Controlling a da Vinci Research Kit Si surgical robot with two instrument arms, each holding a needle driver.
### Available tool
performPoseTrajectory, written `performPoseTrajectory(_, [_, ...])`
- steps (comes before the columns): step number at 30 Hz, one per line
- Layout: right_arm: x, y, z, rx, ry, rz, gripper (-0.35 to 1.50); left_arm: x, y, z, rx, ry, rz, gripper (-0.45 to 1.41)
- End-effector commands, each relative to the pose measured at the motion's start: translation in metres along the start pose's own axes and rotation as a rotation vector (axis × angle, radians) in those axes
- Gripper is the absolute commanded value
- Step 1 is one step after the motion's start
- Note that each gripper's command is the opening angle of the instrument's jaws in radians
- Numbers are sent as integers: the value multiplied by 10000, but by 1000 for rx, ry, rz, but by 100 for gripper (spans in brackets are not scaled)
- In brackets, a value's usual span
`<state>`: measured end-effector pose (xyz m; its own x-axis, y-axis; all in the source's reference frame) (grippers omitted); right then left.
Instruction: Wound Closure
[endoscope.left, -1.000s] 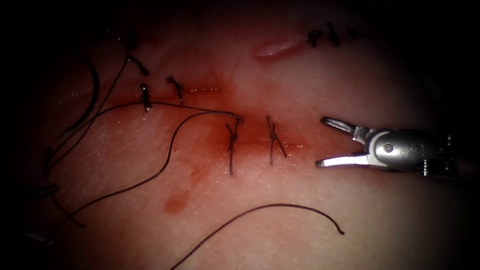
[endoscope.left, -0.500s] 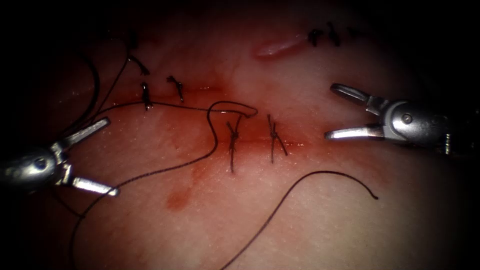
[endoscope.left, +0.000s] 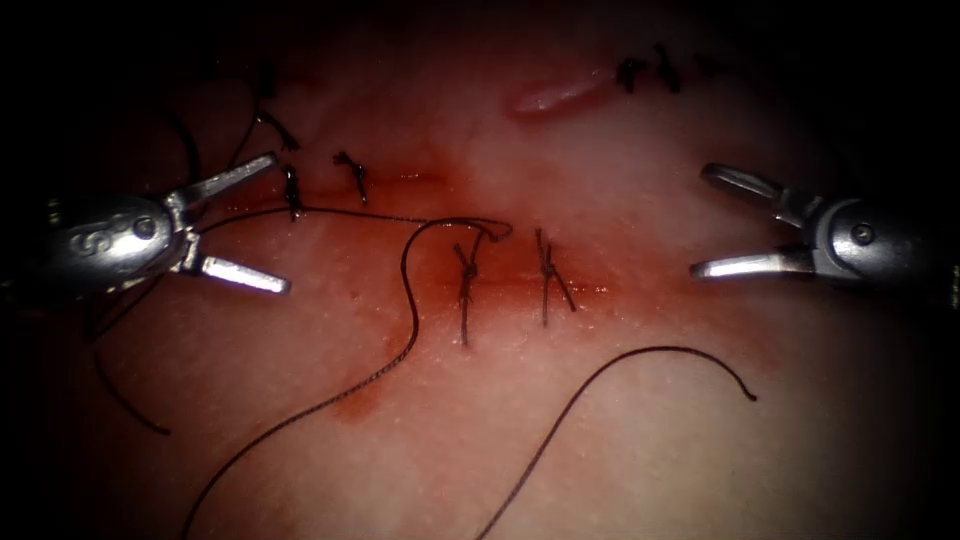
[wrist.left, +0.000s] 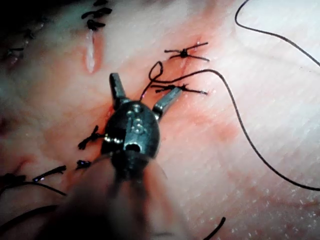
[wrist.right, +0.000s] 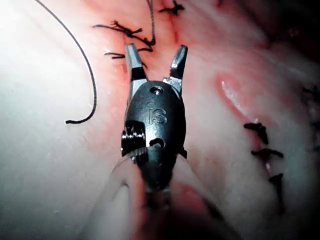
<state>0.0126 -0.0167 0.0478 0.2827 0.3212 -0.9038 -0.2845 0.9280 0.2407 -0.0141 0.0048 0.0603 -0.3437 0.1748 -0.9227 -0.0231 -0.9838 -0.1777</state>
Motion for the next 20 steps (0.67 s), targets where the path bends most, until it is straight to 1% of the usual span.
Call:
performPoseTrajectory(1, [1,1,11,-2,7,0,118,-2,-3,8,0,1,3,81])
performPoseTrajectory(8, [3,-2,12,-1,1,-1,119,-2,0,11,-18,22,15,81])
performPoseTrajectory(20, [3,-3,13,1,-4,-2,119,-1,3,14,-31,36,-6,81])
